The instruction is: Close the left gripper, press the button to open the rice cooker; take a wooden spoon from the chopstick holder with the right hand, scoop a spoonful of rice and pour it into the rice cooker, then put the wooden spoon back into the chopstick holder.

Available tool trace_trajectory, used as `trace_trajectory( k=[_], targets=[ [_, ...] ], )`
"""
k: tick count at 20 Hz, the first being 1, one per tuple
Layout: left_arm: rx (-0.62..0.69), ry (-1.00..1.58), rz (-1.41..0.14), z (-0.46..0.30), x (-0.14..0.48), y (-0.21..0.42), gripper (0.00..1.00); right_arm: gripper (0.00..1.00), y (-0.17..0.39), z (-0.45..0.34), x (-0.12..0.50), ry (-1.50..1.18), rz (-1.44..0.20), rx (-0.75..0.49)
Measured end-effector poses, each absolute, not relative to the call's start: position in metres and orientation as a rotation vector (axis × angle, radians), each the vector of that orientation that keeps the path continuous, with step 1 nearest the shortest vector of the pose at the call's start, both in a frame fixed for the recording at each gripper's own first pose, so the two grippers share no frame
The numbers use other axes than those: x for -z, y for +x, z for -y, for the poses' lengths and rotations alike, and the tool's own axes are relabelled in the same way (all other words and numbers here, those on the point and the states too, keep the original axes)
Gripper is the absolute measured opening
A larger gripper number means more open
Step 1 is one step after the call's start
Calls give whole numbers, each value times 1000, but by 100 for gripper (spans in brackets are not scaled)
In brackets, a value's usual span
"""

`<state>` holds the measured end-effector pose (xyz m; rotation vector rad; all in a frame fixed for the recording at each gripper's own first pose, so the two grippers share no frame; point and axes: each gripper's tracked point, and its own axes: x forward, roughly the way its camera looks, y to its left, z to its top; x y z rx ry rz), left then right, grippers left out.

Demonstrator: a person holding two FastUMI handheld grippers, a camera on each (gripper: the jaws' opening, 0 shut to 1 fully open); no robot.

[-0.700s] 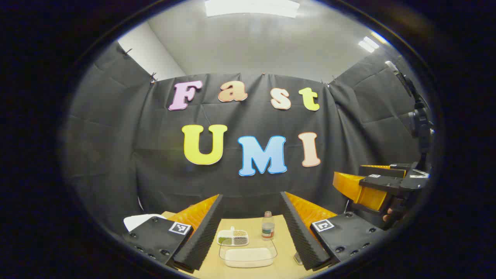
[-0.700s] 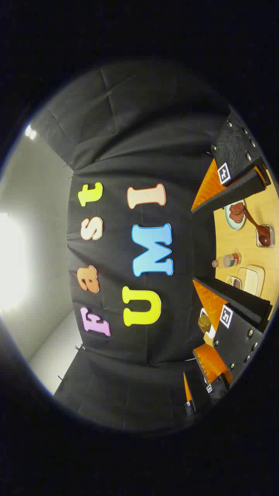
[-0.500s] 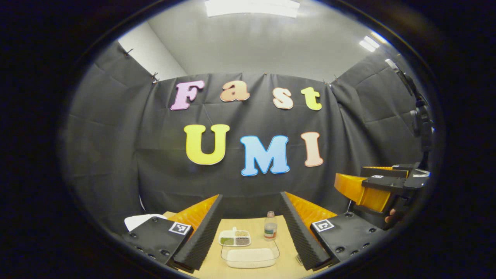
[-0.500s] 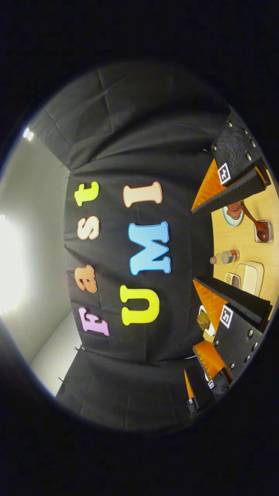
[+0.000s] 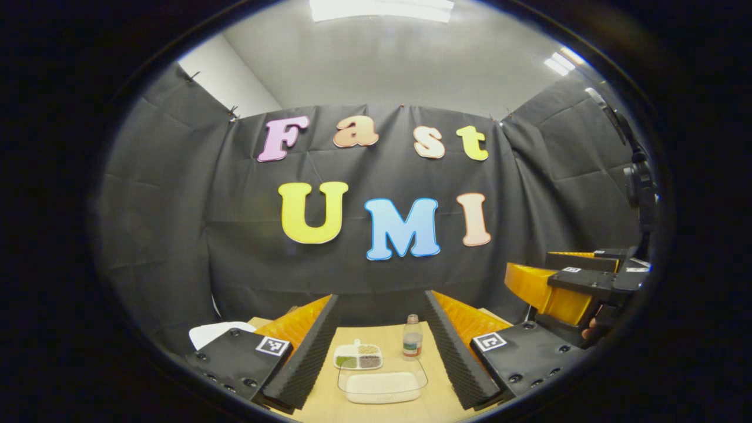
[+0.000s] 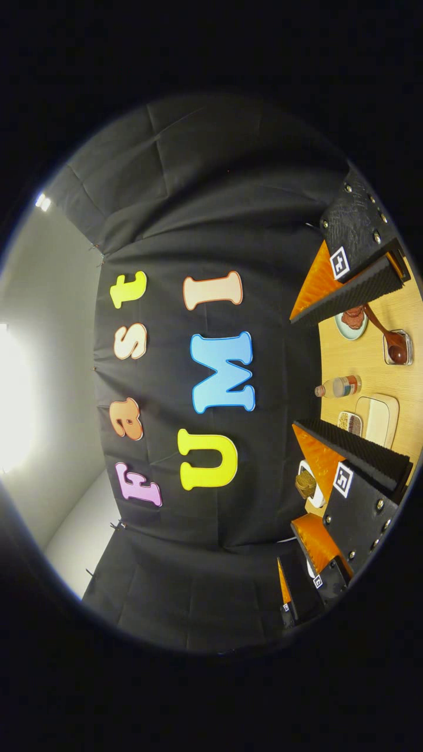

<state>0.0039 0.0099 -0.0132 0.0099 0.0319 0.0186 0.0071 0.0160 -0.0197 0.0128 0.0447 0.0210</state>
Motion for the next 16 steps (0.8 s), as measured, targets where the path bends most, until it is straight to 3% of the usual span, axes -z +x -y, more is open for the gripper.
trace_trajectory(
  k=[1, 8, 9, 11, 12, 16],
  targets=[
    [-19, 13, -31, -10, 13, 4, 92, 97, 7, -18, 23, 13, -51, -28],
    [-35, 16, -29, -14, 11, 5, 92, 97, 7, -20, 14, 13, -23, -40],
    [-39, 13, -26, -15, 11, 5, 97, 96, 8, -21, 14, 12, -23, -41],
    [-46, 9, -20, -16, 9, 4, 92, 92, 7, -23, 14, 8, -20, -44],
    [-48, 10, -17, -17, 8, 3, 92, 96, 7, -24, 13, 7, -18, -44],
    [-51, 13, -22, -22, 9, 1, 92, 97, 5, -28, 11, 1, -8, -47]
  ],
)
